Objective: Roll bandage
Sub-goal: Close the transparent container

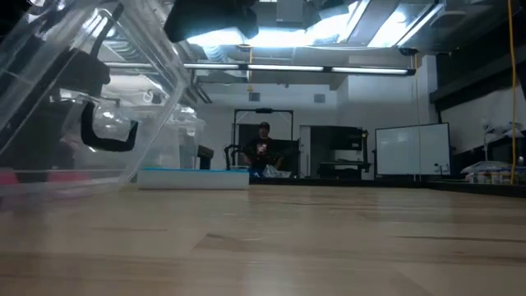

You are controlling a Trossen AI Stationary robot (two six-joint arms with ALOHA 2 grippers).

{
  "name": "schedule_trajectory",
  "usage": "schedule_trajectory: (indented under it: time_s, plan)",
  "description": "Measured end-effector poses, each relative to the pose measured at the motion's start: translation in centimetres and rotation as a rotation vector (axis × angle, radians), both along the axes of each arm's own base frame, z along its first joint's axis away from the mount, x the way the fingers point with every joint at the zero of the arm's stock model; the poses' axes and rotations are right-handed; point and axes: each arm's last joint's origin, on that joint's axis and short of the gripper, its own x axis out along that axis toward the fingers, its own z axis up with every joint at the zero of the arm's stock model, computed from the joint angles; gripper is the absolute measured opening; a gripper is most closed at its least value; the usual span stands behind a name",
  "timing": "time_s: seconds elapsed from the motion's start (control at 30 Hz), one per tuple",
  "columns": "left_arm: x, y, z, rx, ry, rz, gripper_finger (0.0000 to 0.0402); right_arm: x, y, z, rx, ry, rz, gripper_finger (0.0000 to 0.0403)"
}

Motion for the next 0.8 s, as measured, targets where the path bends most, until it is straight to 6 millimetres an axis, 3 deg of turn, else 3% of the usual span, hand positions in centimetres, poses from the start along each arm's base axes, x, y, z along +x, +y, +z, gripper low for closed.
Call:
schedule_trajectory:
  time_s: [0.17, 0.3, 0.43, 0.57, 0.8]
  plan:
    - [0.0, 0.0, 0.0, 0.005, -0.001, -0.017, 0.0198, 0.3, 0.2, 0.1, 0.03, -0.035, 0.023, 0.004]
    - [0.1, 0.0, 0.0, 0.014, -0.007, -0.054, 0.0198, 0.4, 0.5, -2.0, 0.048, 0.044, 0.062, 0.004]
    - [0.3, 0.0, 0.0, 0.015, -0.019, -0.084, 0.0198, 0.8, 0.6, -1.3, 0.063, -0.013, 0.065, 0.004]
    - [0.4, -0.1, 0.0, 0.013, -0.029, -0.086, 0.0198, 0.9, 0.5, -2.3, 0.05, 0.014, 0.058, 0.004]
    - [0.7, 0.0, 0.1, 0.009, -0.043, -0.103, 0.0198, 1.3, 0.5, -1.0, 0.024, -0.078, 0.051, 0.004]
